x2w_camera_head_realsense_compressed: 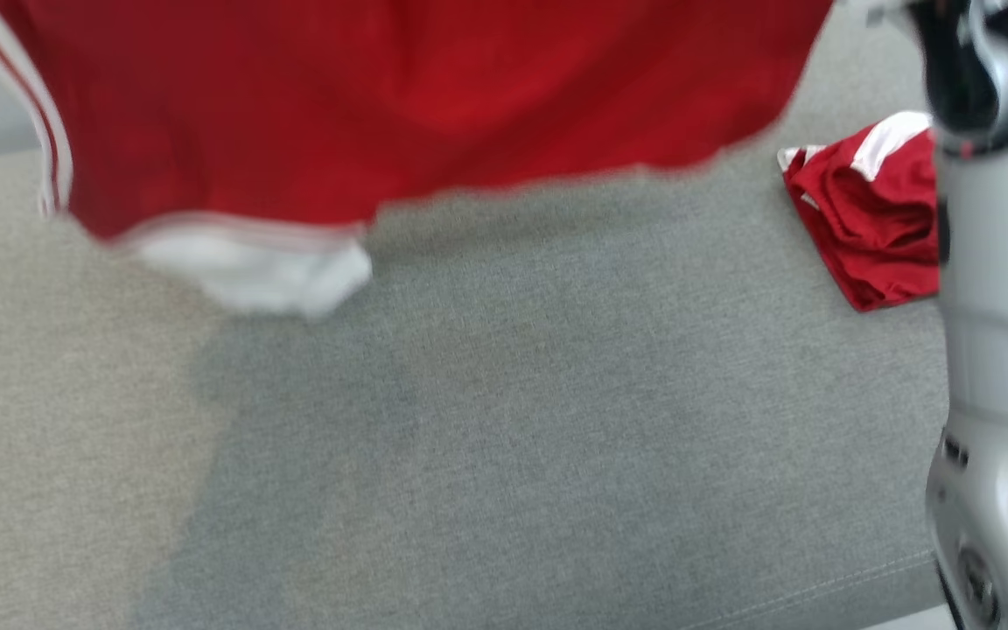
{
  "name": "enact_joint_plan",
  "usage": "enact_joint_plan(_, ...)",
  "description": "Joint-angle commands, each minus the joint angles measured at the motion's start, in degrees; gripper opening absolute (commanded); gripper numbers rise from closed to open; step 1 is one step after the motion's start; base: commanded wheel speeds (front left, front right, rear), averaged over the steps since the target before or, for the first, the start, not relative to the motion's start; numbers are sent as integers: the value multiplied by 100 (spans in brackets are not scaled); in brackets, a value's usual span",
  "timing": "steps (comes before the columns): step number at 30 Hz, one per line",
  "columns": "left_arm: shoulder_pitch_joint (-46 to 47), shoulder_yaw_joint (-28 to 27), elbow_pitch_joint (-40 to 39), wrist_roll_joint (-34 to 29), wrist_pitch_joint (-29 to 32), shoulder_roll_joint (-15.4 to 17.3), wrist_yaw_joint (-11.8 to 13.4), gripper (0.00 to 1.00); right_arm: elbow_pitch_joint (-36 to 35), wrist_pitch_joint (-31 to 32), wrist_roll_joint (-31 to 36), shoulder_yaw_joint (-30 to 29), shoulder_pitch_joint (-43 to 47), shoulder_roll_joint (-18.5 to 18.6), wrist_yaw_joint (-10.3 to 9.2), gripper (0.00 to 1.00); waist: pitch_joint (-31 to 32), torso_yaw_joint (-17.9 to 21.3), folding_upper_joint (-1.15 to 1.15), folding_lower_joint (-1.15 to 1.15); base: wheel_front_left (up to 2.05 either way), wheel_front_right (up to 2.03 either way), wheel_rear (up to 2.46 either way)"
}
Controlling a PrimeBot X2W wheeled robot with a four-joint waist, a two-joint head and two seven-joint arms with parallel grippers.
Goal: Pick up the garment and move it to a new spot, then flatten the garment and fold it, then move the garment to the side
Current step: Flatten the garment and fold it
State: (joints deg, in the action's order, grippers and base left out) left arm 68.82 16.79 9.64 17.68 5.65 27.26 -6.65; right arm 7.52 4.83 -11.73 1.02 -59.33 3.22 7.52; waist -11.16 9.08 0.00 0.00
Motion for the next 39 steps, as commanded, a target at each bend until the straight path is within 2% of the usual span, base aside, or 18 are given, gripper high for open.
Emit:
enact_joint_plan(1, 457, 67, 354, -148, -184, -65, -24, 0, 410, -160, 127, -46, -436, -9, -7, 0, -809, 21, 0, 0, 0, 0, 0)
enact_joint_plan(6, 1690, 348, 1655, -604, -916, -398, -7, 0, 1852, -790, 543, -176, -1809, -32, -7, 0, -1314, -150, 0, 0, 0, 0, 0)
enact_joint_plan(10, 2032, 385, 2492, -578, -1470, -702, 71, 0, 2758, -1239, 865, -158, -2281, -31, -7, 0, -1699, -366, 0, 0, 0, 0, 0)
enact_joint_plan(16, 1672, 396, 3094, -321, -1964, -958, 6, 0, 3826, -1770, 1215, -259, -2120, -23, -7, 0, -2211, -625, 0, 0, 0, 0, 0)
enact_joint_plan(20, 1122, 444, 2928, -153, -2080, -996, -38, 0, 4226, -1950, 1282, -278, -1828, -21, -7, 0, -2329, -726, 0, 0, 0, 0, 0)
enact_joint_plan(24, 330, 361, 2222, -32, -2086, -924, -71, 0, 4278, -1998, 1155, -108, -1458, -21, -7, 0, -2368, -756, 0, 0, 0, 0, 0)
enact_joint_plan(31, -1235, -50, 825, 36, -2089, -856, -69, 0, 3403, -2006, 803, 68, -503, -17, -7, 0, -2158, -754, 0, 0, 0, 0, 0)
enact_joint_plan(39, -3018, -287, 95, 92, -2086, -859, -19, 0, 2910, -2007, 512, 95, 829, -22, -7, 0, -1259, -726, 0, 0, 0, 0, 0)
